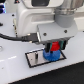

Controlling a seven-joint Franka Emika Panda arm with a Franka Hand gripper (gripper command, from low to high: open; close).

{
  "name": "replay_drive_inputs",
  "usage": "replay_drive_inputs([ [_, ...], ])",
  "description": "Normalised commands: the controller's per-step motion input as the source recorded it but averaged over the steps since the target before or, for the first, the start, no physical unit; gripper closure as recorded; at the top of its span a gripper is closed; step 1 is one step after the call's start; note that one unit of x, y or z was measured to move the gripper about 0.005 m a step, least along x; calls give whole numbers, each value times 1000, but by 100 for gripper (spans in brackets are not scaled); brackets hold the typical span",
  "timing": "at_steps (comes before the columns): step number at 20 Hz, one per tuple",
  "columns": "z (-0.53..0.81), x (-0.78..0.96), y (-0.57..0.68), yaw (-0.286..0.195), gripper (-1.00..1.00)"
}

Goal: Insert the blue gear onto the right peg, followed by the red gear

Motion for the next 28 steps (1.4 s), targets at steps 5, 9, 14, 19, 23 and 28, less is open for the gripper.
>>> replay_drive_inputs([
  [5,-96,36,-20,0,100],
  [9,-194,39,-73,0,100],
  [14,-267,82,-29,0,100],
  [19,130,61,4,0,100],
  [23,21,118,15,0,100],
  [28,275,118,18,0,100],
])
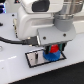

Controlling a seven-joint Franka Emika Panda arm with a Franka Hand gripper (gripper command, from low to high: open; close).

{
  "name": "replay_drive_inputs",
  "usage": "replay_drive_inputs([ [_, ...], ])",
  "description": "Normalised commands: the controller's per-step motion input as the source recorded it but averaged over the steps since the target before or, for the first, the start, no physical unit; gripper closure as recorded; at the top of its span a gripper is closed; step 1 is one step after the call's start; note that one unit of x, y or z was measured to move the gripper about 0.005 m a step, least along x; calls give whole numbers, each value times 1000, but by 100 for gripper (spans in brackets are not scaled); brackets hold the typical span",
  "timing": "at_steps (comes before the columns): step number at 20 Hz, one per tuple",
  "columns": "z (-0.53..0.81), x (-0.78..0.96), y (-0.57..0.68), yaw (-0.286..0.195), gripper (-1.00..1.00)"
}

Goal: Insert the blue gear onto the right peg, followed by the red gear

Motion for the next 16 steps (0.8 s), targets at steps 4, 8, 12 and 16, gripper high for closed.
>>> replay_drive_inputs([
  [4,130,120,5,0,100],
  [8,178,112,1,0,100],
  [12,208,108,-5,0,100],
  [16,89,134,-10,0,100],
])
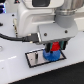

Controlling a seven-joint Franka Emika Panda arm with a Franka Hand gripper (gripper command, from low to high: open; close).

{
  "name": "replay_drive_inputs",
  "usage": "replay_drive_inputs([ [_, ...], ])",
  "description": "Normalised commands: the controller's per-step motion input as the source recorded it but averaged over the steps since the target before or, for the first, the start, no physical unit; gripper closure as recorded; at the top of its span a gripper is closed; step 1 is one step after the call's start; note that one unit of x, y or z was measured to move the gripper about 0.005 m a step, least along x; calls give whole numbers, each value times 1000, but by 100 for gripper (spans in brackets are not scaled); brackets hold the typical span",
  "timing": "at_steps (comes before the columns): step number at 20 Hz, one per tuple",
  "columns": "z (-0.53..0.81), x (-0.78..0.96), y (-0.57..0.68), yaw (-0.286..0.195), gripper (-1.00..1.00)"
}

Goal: Insert the blue gear onto the right peg, followed by the red gear

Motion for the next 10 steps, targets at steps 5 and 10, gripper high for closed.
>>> replay_drive_inputs([
  [5,-55,84,-31,0,100],
  [10,-30,147,31,0,100],
])
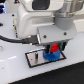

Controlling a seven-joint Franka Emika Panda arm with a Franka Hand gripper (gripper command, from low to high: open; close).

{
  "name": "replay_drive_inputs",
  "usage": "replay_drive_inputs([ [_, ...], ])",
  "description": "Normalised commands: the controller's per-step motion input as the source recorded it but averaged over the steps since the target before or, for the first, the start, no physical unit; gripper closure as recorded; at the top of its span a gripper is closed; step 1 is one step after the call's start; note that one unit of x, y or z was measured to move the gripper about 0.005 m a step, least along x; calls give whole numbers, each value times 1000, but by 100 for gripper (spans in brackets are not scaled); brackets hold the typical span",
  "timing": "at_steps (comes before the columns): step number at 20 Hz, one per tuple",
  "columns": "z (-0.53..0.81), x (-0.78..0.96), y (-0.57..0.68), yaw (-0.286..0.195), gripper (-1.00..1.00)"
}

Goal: Insert the blue gear onto the right peg, followed by the red gear

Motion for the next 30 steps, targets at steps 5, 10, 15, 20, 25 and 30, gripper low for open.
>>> replay_drive_inputs([
  [5,-81,259,54,0,100],
  [10,-225,157,0,0,100],
  [15,-267,86,-8,0,100],
  [20,1,35,85,0,-100],
  [25,103,65,117,0,100],
  [30,176,31,87,0,-100],
])
